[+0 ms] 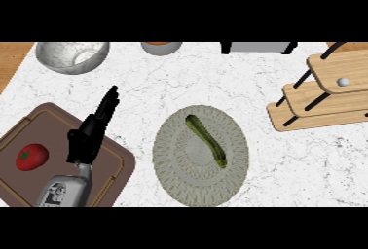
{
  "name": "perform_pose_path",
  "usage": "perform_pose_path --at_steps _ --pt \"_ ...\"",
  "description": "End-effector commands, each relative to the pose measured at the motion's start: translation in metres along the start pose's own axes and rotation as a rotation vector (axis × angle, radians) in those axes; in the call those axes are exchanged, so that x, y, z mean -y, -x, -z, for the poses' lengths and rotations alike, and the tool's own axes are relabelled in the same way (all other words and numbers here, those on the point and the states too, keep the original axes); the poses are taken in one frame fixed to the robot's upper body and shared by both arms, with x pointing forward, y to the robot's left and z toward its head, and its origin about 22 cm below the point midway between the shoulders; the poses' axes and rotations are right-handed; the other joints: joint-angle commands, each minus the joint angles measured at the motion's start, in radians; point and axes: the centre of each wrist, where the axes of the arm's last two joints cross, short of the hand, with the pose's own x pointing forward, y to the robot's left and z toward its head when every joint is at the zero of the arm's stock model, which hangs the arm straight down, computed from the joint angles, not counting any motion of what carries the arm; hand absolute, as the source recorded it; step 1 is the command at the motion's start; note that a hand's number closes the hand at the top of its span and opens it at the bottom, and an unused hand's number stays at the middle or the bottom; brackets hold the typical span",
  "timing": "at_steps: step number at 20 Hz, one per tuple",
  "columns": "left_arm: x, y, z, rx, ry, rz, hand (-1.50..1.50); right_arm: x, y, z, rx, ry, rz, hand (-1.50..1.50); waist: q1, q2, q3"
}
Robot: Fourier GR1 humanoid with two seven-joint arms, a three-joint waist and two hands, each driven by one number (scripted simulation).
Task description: Pick the lemon from the placemat and place it in the tiered shelf
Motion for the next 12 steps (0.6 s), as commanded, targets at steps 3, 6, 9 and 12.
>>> perform_pose_path --at_steps 3,6,9,12 --pt "0.006 0.007 0.004 0.004 0.013 -0.003 0.0 -0.038 0.023 0.004 0.133 0.005 -0.092 1.5 0.001 0.002 0.0" --pt "-0.014 0.005 0.008 0.013 0.01 0.0 0.0 -0.042 0.033 0.031 0.104 0.028 -0.015 1.5 0.001 0.001 0.0" --pt "-0.002 0.009 -0.003 -0.011 0.009 -0.011 0.0 -0.06 0.029 0.033 0.029 0.057 0.016 1.5 0.002 0.0 0.0" --pt "0.016 -0.005 0.004 -0.003 0.01 0.023 0.0 -0.058 0.027 0.044 0.003 0.084 0.283 1.5 0.008 0.001 0.001"
